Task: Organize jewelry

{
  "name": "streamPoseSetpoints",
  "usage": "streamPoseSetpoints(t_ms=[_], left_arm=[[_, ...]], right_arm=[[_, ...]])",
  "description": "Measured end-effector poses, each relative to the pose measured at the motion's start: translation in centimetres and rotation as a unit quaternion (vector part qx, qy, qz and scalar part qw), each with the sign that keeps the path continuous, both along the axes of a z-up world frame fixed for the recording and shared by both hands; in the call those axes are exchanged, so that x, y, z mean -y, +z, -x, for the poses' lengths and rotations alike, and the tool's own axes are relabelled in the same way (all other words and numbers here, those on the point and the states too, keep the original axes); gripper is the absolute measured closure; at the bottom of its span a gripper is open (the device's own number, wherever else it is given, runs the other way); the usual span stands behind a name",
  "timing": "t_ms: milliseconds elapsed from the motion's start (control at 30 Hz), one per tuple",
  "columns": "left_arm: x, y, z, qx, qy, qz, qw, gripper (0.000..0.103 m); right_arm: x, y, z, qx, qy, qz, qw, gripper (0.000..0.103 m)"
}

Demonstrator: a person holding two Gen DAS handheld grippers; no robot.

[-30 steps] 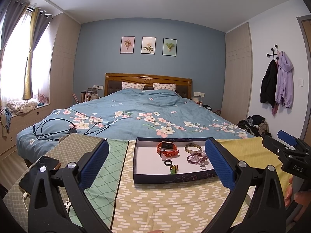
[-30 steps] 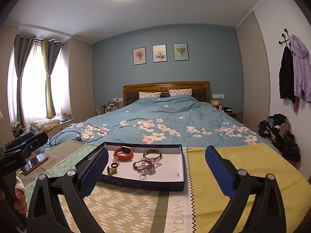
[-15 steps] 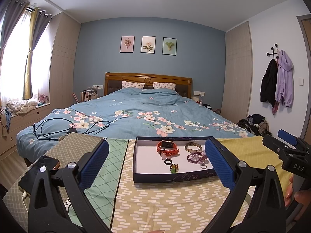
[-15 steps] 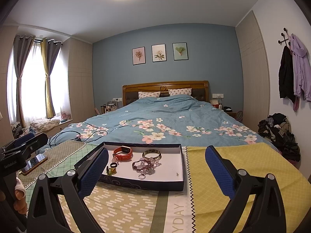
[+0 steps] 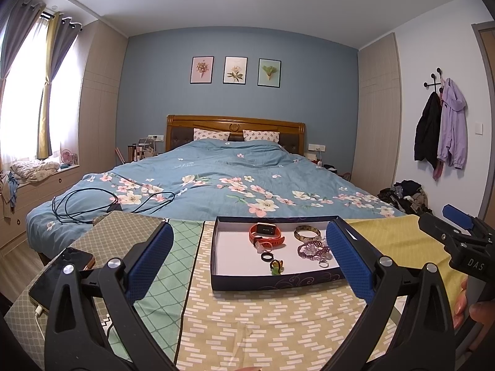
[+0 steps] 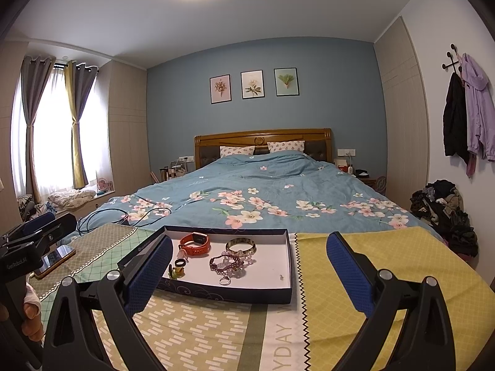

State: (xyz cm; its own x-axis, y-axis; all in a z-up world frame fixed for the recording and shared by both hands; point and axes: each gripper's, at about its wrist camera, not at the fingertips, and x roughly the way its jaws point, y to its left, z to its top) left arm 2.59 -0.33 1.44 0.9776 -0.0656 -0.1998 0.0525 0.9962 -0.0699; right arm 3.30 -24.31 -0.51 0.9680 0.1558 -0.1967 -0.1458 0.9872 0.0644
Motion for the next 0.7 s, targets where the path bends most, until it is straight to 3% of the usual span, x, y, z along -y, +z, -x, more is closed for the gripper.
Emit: streamPoseSetpoints(t_ms=[700], left_arm=[[0.08, -0.50, -0.76, -0.012, -0.001, 0.002, 0.9999, 0.006]], right_arm=[[0.51, -0.31, -0.23, -0.008, -0.001, -0.002, 1.000, 0.007]])
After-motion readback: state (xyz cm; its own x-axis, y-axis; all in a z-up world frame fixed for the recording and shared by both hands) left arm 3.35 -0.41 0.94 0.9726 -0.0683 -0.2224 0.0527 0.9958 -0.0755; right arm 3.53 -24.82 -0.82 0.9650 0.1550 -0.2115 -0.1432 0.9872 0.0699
